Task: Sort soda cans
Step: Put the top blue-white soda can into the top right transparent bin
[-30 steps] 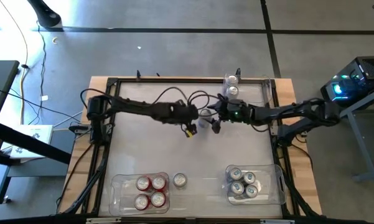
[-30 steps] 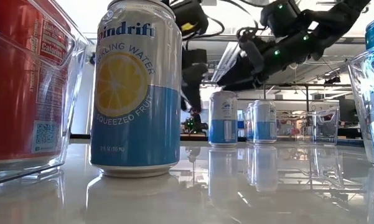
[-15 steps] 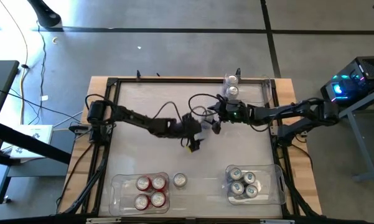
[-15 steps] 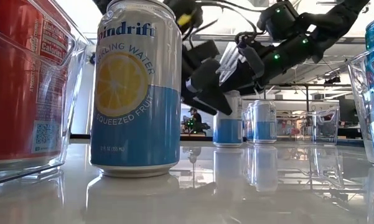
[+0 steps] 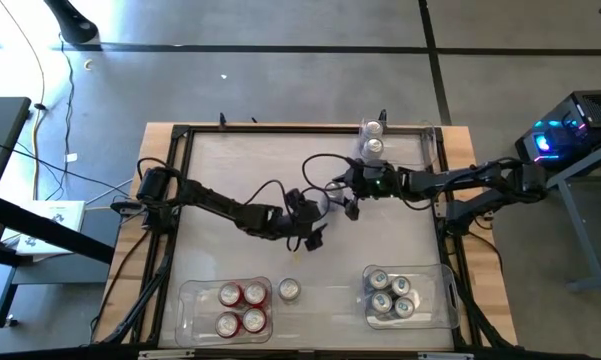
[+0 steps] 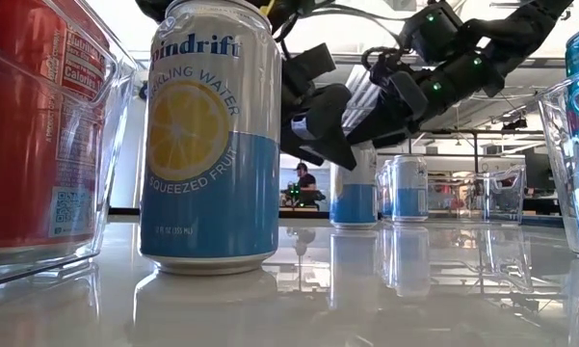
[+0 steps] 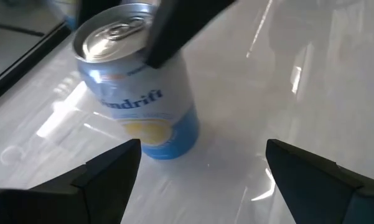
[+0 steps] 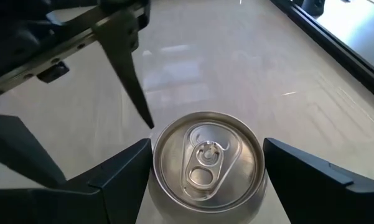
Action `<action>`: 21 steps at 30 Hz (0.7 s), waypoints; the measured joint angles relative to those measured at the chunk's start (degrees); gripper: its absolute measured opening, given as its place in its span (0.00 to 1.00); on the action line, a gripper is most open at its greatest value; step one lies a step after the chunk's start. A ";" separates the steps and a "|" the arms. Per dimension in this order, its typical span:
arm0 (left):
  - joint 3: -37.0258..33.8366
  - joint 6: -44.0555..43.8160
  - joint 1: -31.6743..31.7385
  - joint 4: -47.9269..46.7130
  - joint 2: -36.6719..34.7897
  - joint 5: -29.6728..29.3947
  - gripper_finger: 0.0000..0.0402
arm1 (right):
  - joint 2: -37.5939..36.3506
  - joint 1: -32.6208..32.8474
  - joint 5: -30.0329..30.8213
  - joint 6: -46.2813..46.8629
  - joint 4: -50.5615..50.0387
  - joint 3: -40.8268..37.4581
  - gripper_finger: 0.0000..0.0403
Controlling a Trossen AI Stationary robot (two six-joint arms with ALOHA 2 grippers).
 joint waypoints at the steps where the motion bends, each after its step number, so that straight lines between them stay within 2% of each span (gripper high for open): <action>1: 0.00 -0.70 0.00 -0.08 0.00 -0.29 0.84 | 0.00 0.00 -0.05 -0.48 0.00 0.00 0.75; 17: 0.02 -1.49 2.42 2.46 0.00 -0.29 0.84 | 2.17 -0.24 -1.01 -3.34 0.65 0.87 0.75; 21: 0.02 -1.19 2.12 2.82 0.00 -0.40 0.84 | 3.28 -0.24 -1.09 -3.36 2.04 0.96 0.70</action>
